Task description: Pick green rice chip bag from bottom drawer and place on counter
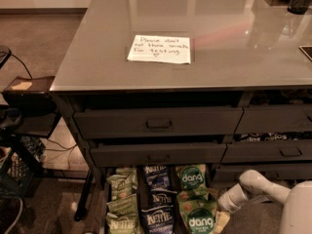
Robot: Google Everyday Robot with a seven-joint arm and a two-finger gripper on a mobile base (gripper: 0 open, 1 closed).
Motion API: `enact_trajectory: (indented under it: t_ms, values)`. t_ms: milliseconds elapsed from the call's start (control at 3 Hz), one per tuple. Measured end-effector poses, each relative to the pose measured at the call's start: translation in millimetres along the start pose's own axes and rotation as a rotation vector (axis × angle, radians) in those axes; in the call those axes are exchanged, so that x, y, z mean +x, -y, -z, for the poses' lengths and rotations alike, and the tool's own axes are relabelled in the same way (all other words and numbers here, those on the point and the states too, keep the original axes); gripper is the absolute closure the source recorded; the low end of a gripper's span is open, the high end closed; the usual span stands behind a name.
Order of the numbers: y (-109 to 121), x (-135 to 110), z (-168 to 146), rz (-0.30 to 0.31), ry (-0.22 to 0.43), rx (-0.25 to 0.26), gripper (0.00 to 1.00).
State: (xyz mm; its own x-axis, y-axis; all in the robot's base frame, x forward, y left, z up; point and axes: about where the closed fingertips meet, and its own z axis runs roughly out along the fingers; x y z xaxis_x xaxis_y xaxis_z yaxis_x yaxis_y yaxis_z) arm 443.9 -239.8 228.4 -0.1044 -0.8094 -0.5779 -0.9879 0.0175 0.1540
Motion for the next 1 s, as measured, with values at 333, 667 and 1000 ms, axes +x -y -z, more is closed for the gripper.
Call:
enact_trajectory:
  t_ms: [333,667,1000]
  values:
    - [-1,10,-12,-0.021,-0.013,-0.025,0.01]
    - [-4,15,-24,-0.028,-0.022,-0.052,0.19]
    - [-9,14,-31,-0.041,-0.031,-0.081,0.44]
